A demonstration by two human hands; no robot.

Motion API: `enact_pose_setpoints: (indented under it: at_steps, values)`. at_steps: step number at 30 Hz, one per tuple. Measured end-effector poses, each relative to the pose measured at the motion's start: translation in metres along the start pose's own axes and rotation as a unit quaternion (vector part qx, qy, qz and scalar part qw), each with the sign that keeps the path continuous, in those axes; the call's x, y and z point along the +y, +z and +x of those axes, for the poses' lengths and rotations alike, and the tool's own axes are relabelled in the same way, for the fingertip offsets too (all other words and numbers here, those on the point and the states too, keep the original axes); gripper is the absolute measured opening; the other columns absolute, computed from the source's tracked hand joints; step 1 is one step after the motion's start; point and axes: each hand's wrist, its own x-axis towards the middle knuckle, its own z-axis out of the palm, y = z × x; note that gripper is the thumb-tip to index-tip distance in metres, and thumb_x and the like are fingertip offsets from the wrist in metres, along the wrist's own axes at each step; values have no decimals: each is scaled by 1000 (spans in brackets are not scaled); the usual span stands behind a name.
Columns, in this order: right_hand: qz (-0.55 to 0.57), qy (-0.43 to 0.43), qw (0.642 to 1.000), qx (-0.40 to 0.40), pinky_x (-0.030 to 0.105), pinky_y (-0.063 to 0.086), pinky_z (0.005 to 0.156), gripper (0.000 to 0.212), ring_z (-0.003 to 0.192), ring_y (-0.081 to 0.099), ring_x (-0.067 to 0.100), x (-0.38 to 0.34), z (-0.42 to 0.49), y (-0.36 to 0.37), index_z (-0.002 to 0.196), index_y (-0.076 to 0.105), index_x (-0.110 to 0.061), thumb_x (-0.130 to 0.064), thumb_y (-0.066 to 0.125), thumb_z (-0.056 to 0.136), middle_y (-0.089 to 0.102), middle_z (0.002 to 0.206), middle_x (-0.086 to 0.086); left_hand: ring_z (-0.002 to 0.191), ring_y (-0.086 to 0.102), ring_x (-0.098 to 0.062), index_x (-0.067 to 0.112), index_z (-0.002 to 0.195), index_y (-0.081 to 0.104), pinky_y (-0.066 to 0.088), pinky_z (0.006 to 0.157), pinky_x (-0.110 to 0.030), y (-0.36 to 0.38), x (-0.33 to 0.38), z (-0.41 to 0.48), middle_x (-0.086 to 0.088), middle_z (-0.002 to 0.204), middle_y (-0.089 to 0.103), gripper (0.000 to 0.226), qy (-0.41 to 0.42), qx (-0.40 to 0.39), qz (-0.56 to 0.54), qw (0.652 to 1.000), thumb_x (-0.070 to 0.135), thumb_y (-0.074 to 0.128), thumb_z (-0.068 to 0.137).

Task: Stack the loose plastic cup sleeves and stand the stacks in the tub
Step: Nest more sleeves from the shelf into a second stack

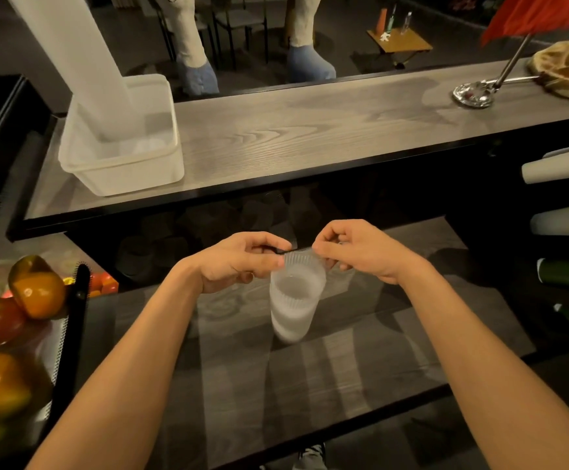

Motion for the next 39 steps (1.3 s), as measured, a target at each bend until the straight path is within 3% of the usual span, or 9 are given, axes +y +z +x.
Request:
enact_pose_setpoints:
  at_steps: [3,6,10,12,15,21,27,35,39]
  values:
    - [50,34,998,28,27,52,69,12,80,68,14,16,16,1,99,68,-15,-26,62,98,71,89,2,75,58,-8,21,122,68,39,66,-27,2,-6,13,2,96,64,31,-25,124,-17,992,33,70,93]
    - [68,93,993,16,26,51,68,11,84,70,17,42,40,11,104,68,-15,-20,60,98,73,99,8,95,69,-11,20,123,65,46,73,-27,3,-20,35,-1,119,68,27,-62,205,-23,976,28,67,97]
    - [127,188,974,23,26,55,77,19,91,70,16,71,76,30,119,64,-17,-20,58,101,69,112,4,116,60,-9,25,139,56,48,99,-31,4,-36,63,6,134,61,43,-87,229,36,969,26,66,98]
    - [168,236,956,39,27,55,81,26,91,66,13,80,94,38,128,61,-19,-19,57,102,66,113,2,116,56,-7,23,148,46,43,100,-28,6,-36,73,3,137,57,52,-76,228,72,968,21,63,99]
    - [230,261,937,32,37,57,89,44,103,70,24,96,119,50,146,46,-25,-17,53,103,64,125,10,136,48,-19,18,153,40,38,104,-27,4,-34,92,-5,145,53,55,-72,219,137,963,16,59,101]
    - [276,265,923,33,47,50,103,49,126,57,28,105,148,65,150,42,-24,-24,56,102,54,143,4,122,56,-20,24,135,56,45,100,-31,-8,-46,118,4,123,59,45,-128,184,246,943,23,67,91]
    - [306,234,919,79,43,49,100,6,116,63,27,106,148,74,102,65,-22,-19,62,99,67,126,11,129,53,-16,16,139,52,44,107,-32,-5,-61,123,7,138,57,49,-124,229,168,951,30,67,94]
    - [162,211,958,108,45,49,104,43,119,55,26,102,150,79,138,50,-10,-2,48,96,56,129,9,109,60,-18,13,121,62,48,91,-30,-3,-60,132,0,115,65,33,-125,280,183,934,26,68,92]
    - [88,172,979,60,44,51,98,42,114,57,26,99,152,83,129,56,-13,3,43,92,61,124,7,96,57,-14,12,114,64,45,81,-25,1,-59,135,2,103,62,26,-114,252,193,941,19,70,89]
